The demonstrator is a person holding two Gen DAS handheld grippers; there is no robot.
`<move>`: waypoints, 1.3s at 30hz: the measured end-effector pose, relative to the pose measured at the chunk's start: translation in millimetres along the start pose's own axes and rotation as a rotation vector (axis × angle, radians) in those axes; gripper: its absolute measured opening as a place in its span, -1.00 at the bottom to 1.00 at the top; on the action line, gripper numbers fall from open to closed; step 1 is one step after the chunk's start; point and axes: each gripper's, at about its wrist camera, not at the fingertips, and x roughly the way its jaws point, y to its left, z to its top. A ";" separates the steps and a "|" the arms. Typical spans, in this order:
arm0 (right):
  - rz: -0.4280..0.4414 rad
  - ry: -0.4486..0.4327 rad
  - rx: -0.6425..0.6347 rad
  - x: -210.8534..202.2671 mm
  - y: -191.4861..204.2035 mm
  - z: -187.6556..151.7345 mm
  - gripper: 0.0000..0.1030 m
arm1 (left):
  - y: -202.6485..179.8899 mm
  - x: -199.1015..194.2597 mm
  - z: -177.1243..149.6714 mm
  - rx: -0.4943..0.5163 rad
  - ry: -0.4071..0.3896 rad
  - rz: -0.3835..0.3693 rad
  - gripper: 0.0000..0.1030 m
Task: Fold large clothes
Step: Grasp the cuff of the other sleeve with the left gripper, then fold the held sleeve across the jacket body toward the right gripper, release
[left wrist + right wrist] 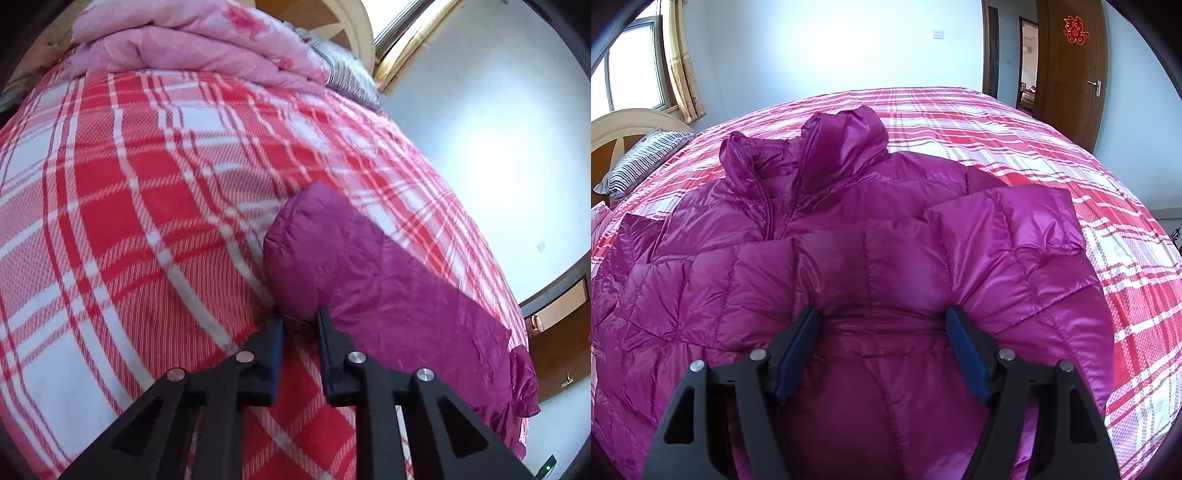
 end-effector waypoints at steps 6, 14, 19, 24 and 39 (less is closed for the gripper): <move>0.002 0.000 0.001 -0.4 -0.8 -0.1 0.45 | -30.3 -28.5 6.4 0.129 -0.103 0.009 -0.79; 0.011 -0.002 0.006 -1.3 -1.6 0.0 0.47 | -113.1 -101.7 -2.7 0.410 -0.342 -0.052 -0.81; 0.036 -0.006 0.017 -1.9 -5.0 0.2 0.53 | -166.0 -129.4 -23.2 0.555 -0.399 -0.143 -0.82; 0.062 -0.009 0.027 -2.4 -7.6 0.0 0.62 | -213.0 -139.0 -58.0 0.695 -0.417 -0.219 -0.83; 0.201 -0.060 0.162 -9.0 -31.9 -1.2 0.74 | -321.8 -95.8 -215.9 1.092 -0.302 -0.342 -0.82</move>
